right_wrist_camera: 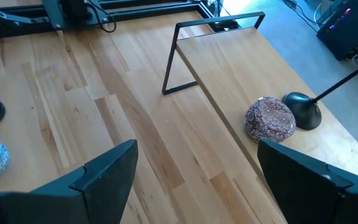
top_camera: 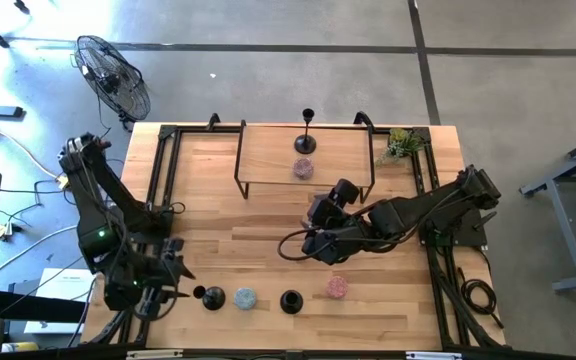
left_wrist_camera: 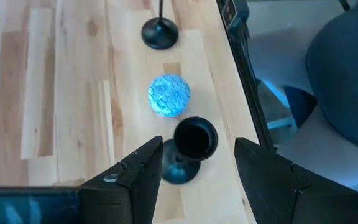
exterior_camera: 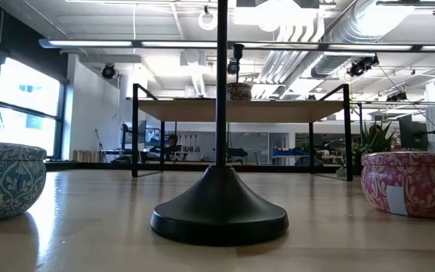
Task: Pick & Place candle stick holders
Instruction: Put the left black candle holder on the shelf
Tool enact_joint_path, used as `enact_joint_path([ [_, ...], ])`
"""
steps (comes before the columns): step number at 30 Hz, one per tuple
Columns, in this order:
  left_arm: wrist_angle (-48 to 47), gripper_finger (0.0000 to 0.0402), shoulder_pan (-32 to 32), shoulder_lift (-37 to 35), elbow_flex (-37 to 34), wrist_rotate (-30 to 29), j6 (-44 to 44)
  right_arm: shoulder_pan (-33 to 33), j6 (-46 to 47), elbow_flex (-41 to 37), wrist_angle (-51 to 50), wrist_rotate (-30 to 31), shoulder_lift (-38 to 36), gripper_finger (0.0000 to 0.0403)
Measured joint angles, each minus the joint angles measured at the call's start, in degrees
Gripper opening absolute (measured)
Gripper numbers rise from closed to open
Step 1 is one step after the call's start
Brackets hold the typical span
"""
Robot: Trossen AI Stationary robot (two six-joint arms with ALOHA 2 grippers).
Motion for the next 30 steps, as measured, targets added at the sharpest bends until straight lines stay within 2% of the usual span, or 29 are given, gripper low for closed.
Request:
enact_joint_path([
  [5,0.90,0.0198,0.00,2.34,0.00,2.59,-1.87,0.00,0.00,0.00,0.00,-0.02,0.00,0.0327],
  [12,-2.90,0.0198,-0.04,3.90,0.00,8.70,-16.33,0.00,0.25,0.07,0.46,-1.88,0.00,0.0327],
  [17,-6.95,0.0198,-0.04,5.24,-0.02,7.11,-21.85,0.15,1.12,0.07,0.44,-2.73,0.00,0.0327],
  [25,-6.88,0.0198,-0.89,10.08,-0.03,6.60,-22.99,0.28,1.03,0.07,0.42,-3.45,0.00,0.0327],
  [30,-6.26,0.0198,-2.99,13.27,-0.04,3.69,-24.96,0.28,-0.14,0.07,0.42,-3.51,0.00,0.0327],
])
